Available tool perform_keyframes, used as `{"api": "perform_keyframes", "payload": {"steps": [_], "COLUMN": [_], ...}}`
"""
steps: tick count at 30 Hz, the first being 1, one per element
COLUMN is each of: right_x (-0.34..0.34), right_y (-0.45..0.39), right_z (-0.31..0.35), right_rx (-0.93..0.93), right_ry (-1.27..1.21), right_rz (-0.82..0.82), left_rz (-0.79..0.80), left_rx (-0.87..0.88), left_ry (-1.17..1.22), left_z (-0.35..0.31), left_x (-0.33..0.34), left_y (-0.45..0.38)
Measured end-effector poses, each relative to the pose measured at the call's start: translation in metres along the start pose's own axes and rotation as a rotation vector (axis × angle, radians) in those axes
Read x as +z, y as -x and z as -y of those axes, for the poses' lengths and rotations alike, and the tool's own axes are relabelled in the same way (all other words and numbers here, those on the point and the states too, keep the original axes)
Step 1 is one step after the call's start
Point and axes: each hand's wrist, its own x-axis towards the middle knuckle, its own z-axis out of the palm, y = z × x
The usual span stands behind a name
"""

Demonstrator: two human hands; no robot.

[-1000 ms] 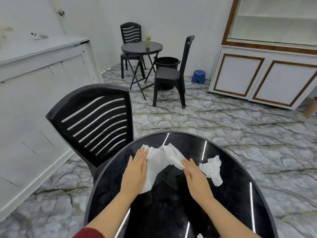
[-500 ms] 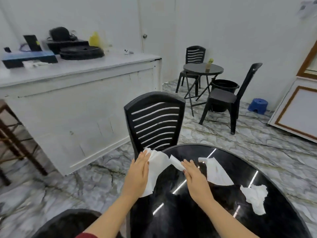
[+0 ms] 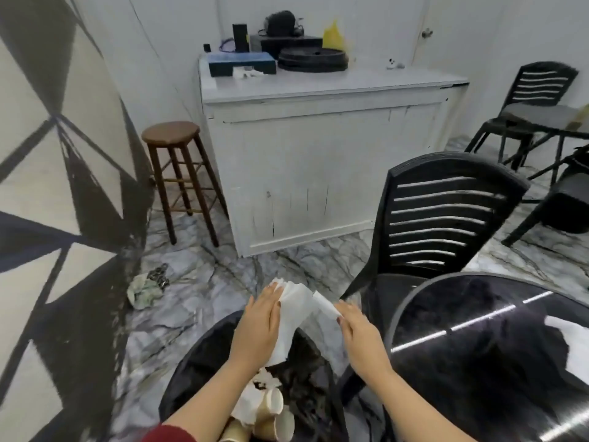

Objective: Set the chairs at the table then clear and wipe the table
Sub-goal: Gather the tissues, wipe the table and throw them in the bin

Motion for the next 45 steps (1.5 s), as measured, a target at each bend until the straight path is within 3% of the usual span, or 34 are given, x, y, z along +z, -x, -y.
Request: {"api": "perform_keyframes", "payload": {"steps": [8, 20, 25, 31, 45], "right_x": [0.118, 0.253, 0.279, 0.267, 0.119], "right_y": [0.016, 0.017, 0.027, 0.027, 0.002], "right_z": [-0.021, -0.128, -0.163, -0.15, -0.01], "right_rx": [0.135, 0.19, 0.138, 0.151, 0.119], "right_ry": [0.06, 0.073, 0.42, 0.492, 0.476], "right_rz": [0.2, 0.367, 0.526, 0.515, 0.304], "left_rz": [0.076, 0.114, 0.189, 0.246, 0.222], "left_rx": [-0.192, -0.353, -0.398, -0.513, -0.266], "left_ry": [-0.055, -0.066, -0.243, -0.326, -0.339], "left_z": [0.109, 0.246, 0.274, 0.267, 0.112], "left_x": [-0.009, 0.08, 0.105, 0.099, -0.011], "left_y": [0.049, 0.096, 0.115, 0.116, 0.041]}}
